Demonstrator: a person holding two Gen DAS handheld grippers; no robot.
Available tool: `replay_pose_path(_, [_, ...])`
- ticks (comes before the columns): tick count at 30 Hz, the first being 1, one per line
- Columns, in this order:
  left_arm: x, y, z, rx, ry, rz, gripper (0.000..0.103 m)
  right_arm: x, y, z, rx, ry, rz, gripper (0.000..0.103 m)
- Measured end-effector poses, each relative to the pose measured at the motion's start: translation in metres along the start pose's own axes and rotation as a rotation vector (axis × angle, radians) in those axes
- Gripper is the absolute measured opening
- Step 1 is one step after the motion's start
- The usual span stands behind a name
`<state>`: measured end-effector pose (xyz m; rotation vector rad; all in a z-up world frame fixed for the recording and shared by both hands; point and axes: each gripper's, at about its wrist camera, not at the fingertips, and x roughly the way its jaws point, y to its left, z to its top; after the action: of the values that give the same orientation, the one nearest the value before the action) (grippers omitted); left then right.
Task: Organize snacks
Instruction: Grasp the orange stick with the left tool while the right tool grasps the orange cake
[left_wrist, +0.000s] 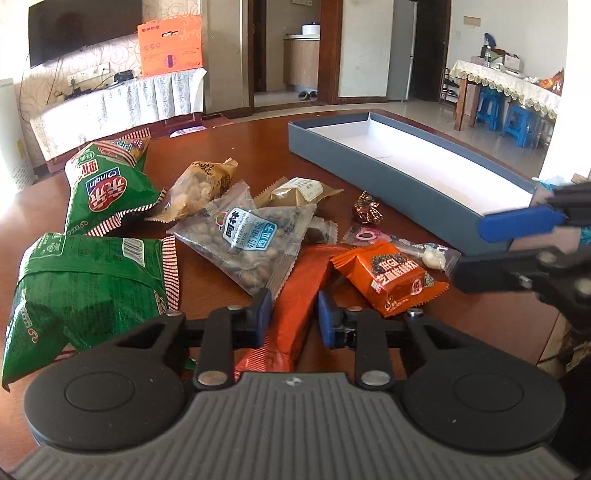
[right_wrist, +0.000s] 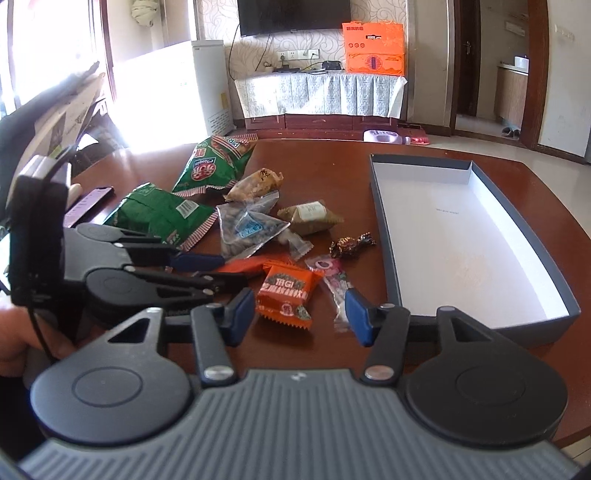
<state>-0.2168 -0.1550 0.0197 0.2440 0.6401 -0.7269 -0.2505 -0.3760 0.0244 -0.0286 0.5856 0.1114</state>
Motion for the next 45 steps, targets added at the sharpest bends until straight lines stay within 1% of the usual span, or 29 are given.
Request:
replay_pose_path(2, [-0.005,0.001,-0.003,0.002,0.002,0.015,0.028,0.008,0.004,0.005,-0.011,0.011,0.002,0.056])
replay_pose_path(6, [-0.018,0.018,-0.012,-0.081,0.016,0.097,0.027,0.024,0.009,0.009,-0.021,0.037,0.009,0.056])
replay_pose_path(10, [-0.020,0.022,-0.014,-0.090,0.017,0.113,0.029,0.037,0.009,0.005,0.012,0.067,0.032,0.056])
replay_pose_path(11, [-0.017,0.021,-0.013,-0.087,0.018,0.112,0.038,0.039,0.010,0.005,0.020,0.075,0.038,0.056])
replay_pose_path(12, [-0.014,0.021,-0.011,-0.082,0.021,0.101,0.051,0.042,0.010,0.005,0.022,0.082,0.040,0.056])
replay_pose_path(14, [-0.007,0.018,-0.008,-0.066,0.027,0.087,0.063,0.047,0.012,0.005,0.015,0.090,0.034,0.056])
replay_pose_path(15, [-0.004,0.016,-0.007,-0.057,0.025,0.081,0.063,0.050,0.012,0.005,0.013,0.094,0.027,0.056])
replay_pose_path(16, [-0.004,0.016,-0.007,-0.056,0.025,0.075,0.063,0.053,0.011,0.006,0.017,0.100,0.025,0.056])
replay_pose_path(17, [-0.003,0.016,-0.006,-0.057,0.026,0.068,0.062,0.056,0.010,0.006,0.023,0.106,0.027,0.050])
replay_pose_path(18, [-0.003,0.016,-0.006,-0.057,0.025,0.064,0.058,0.060,0.009,0.007,0.026,0.114,0.021,0.046])
replay_pose_path(19, [-0.004,0.017,-0.006,-0.056,0.022,0.055,0.053,0.063,0.008,0.007,0.028,0.118,0.020,0.045])
replay_pose_path(20, [-0.004,0.016,-0.007,-0.054,0.018,0.050,0.037,0.064,0.008,0.007,0.023,0.110,0.019,0.043])
replay_pose_path(21, [-0.006,0.017,-0.007,-0.063,0.016,0.044,0.025,0.066,0.009,0.007,0.009,0.108,0.014,0.043])
replay_pose_path(25, [-0.008,0.019,-0.008,-0.091,0.015,0.024,0.024,0.062,0.015,0.003,-0.050,0.101,0.010,0.042])
replay_pose_path(29, [-0.013,0.010,-0.010,-0.046,0.003,0.047,0.024,0.053,0.015,0.001,-0.050,0.093,0.024,0.041])
replay_pose_path(34, [-0.022,0.010,-0.007,-0.061,-0.049,0.057,0.024,0.037,0.016,0.003,-0.058,0.046,0.039,0.041])
replay_pose_path(45, [-0.019,-0.004,0.001,-0.030,-0.081,0.051,0.024,0.023,0.006,0.012,-0.016,-0.005,0.058,0.041])
